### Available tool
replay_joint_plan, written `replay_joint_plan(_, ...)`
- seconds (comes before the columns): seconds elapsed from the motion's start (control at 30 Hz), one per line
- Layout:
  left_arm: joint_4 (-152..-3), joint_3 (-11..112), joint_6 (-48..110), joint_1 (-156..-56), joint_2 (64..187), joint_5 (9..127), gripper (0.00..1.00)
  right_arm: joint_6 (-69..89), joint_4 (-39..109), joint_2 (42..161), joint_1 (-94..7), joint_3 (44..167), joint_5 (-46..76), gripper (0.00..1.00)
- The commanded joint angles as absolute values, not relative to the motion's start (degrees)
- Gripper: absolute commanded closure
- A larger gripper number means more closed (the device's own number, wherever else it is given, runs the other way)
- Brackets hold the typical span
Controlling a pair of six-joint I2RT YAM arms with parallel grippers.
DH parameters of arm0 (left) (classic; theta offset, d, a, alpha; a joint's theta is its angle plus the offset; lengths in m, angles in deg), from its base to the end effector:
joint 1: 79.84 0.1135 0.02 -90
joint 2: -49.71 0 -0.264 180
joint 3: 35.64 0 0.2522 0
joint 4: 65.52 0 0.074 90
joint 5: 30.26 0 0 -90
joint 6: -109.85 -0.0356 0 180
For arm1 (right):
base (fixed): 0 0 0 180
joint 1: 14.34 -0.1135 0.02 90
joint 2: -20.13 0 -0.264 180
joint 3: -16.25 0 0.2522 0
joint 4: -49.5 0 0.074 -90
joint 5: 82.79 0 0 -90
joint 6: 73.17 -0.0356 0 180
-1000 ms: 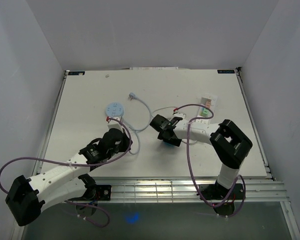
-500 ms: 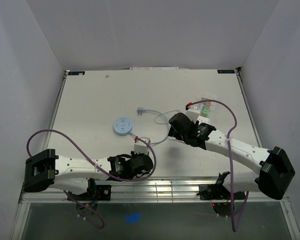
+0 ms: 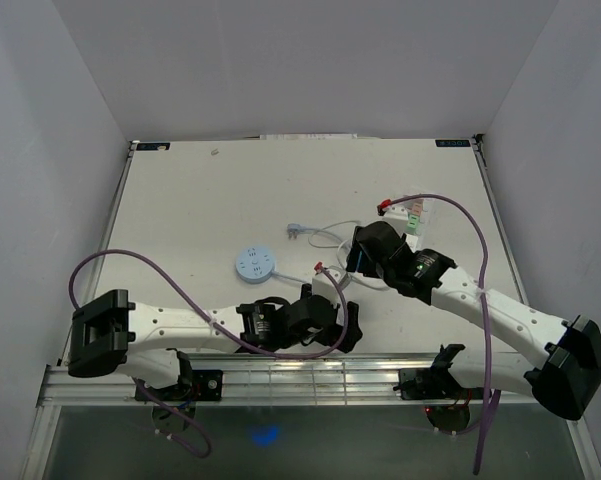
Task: Insert the plug
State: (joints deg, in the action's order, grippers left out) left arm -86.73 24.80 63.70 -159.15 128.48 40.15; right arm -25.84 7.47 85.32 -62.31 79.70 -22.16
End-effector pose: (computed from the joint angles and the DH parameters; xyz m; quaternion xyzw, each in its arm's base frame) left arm 0.0657 -0.2837 0.2247 0.2024 0.8712 -0.2962 0.3353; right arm 0.1717 0.1645 0.2728 0.0583 0.8933 0.1061 0.4328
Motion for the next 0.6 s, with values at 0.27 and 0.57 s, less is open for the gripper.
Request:
replay_joint_plan(0.27, -87.5, 21.8, 62.0, -159.2, 111.1, 38.7, 0.02, -35.0, 10.3, 81.3, -61.7, 81.0, -19.3, 0.66)
replay_joint_plan(0.57, -89.7, 24.5, 55.8, -159.0, 108.5, 33.4, 0.02, -40.8, 7.5, 84.9, -61.7, 90.8, -13.6, 0.69)
